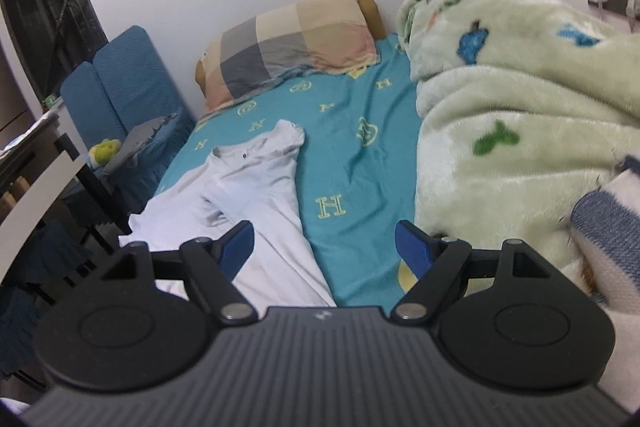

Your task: Fold clothes

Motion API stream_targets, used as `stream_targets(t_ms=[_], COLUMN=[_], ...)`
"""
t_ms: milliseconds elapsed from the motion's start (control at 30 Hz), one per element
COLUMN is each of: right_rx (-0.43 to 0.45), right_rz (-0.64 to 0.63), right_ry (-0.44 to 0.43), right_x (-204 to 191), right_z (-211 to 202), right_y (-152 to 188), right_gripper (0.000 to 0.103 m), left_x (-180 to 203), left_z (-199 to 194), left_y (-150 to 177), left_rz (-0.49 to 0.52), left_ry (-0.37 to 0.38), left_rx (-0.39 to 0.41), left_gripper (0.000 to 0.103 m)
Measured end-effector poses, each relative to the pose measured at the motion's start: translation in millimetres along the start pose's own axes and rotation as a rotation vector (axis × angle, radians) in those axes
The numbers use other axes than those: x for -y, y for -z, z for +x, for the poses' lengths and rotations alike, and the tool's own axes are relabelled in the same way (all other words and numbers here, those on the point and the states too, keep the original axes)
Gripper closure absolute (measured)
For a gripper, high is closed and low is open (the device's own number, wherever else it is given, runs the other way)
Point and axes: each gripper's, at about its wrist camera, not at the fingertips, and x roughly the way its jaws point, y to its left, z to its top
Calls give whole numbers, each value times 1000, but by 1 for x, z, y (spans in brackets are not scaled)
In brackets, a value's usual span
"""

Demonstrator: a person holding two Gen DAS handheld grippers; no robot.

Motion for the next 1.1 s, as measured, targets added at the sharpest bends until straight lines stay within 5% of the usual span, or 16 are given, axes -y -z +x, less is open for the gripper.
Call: stream_targets(t_ms=[33,100,200,500,767,967,1100], right_rx=[-17,-40,-59,-125,-255,-376,-441], right_rz=[1,13,38,-5,-113,-210,-248], right_ry=[4,8,0,-59,-85,-96,-122], right_x=[2,6,10,-8,-37,-59,-69], right_z=[4,9,13,26,40,56,61], right_y=[2,4,5,12,34,59,72], right_gripper=[24,24,24,24,24,24,25], left_x=[-3,-15,-37,-122,-183,-189,-197], left_z=[5,7,-5,-99,-87,-80,-86], left_y=[1,0,-6,-26,16,12,9], left_rz=[-13,-52,-131,-328,-411,-403,-435], left_ry=[-1,13,73,233,9,11,48], left_rx=[-10,-21,-23,-23,-168,-183,-146], left_gripper=[84,98,100,100,100,98,73])
